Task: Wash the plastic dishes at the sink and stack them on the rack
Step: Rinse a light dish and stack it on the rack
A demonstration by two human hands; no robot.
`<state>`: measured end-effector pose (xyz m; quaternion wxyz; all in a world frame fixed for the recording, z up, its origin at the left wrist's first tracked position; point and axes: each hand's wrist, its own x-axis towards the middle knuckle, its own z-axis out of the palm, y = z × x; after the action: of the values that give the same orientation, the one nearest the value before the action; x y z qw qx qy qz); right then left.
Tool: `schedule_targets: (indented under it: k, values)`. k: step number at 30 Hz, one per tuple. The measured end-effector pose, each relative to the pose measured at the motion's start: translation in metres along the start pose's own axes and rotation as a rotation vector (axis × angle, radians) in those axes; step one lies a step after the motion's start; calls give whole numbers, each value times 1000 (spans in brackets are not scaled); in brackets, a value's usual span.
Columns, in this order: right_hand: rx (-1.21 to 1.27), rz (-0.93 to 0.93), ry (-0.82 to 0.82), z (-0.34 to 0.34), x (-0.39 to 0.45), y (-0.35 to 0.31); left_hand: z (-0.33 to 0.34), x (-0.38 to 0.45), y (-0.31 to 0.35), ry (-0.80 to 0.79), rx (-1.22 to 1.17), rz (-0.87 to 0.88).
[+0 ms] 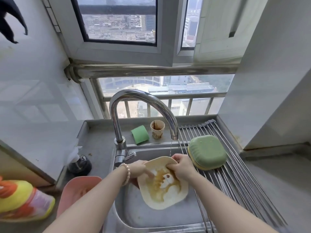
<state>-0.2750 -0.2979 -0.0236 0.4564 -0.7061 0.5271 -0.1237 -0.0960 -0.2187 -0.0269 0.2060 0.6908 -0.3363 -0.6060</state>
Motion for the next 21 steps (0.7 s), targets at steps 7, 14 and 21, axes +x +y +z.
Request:
schedule_targets:
  k: [7, 14, 21]
  values:
    - [-886, -227, 53, 17, -17, 7, 25, 4, 1, 272, -166, 111]
    - [-1094, -309, -283, 3, -39, 15, 35, 6, -11, 465, -281, 204]
    - [-717, -463, -572, 22, -52, -24, 39, 2, -3, 489, -591, 227]
